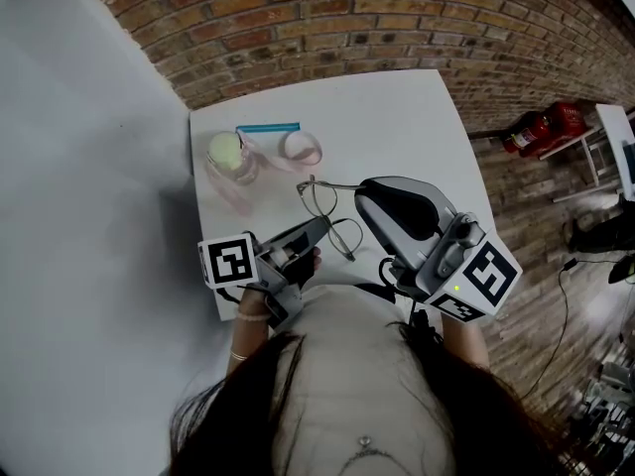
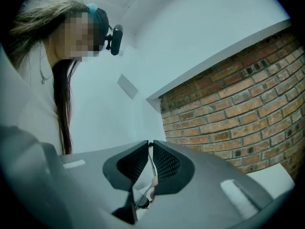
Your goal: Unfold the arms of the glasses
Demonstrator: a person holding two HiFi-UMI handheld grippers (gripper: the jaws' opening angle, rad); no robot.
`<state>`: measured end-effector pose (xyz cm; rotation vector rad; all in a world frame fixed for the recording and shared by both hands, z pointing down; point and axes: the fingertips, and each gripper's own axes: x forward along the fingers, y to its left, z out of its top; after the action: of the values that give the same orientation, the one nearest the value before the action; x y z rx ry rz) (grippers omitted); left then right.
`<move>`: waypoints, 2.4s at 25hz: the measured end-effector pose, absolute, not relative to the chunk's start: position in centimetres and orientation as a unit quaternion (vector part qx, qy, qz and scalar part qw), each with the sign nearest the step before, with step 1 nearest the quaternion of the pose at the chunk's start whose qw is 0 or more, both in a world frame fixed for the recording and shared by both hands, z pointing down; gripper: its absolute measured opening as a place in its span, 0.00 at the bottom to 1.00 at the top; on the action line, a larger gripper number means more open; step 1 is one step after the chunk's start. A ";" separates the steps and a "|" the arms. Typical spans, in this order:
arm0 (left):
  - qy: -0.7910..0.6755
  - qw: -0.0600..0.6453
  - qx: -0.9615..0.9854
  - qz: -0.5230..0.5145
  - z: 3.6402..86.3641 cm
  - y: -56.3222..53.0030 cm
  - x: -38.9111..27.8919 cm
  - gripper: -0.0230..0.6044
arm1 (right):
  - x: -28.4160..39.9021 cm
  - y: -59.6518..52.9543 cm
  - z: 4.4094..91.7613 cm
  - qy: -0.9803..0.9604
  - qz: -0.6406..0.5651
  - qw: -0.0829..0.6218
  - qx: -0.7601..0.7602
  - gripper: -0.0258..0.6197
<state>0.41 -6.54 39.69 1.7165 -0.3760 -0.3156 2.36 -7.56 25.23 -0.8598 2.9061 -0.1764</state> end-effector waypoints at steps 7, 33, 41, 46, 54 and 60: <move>-0.167 0.610 0.769 -0.096 40.7 -6.2 0.8 0.07 | 2.6 -7.8 25.1 0.954 -0.057 0.057 -0.289 0.10; -0.136 0.639 0.744 -0.138 39.9 -6.1 1.0 0.07 | 2.9 -8.0 25.3 0.953 -0.065 0.061 -0.288 0.11; -0.138 0.639 0.742 -0.146 39.8 -6.2 0.9 0.07 | 3.0 -7.9 25.4 0.954 -0.067 0.058 -0.288 0.12; -0.141 0.640 0.739 -0.155 39.6 -6.5 0.6 0.07 | 3.0 -8.0 25.5 0.953 -0.070 0.057 -0.289 0.12; -0.152 0.636 0.738 -0.165 39.5 -6.8 0.1 0.07 | 2.8 -7.8 26.0 0.954 -0.071 0.046 -0.288 0.12; -0.157 0.634 0.739 -0.164 39.4 -6.9 0.0 0.07 | 2.0 -7.7 27.1 0.956 -0.072 0.024 -0.283 0.11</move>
<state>0.00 -6.91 39.43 1.6904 -0.3594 -0.3758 1.98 -7.69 27.05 -0.8746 2.9586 -0.2225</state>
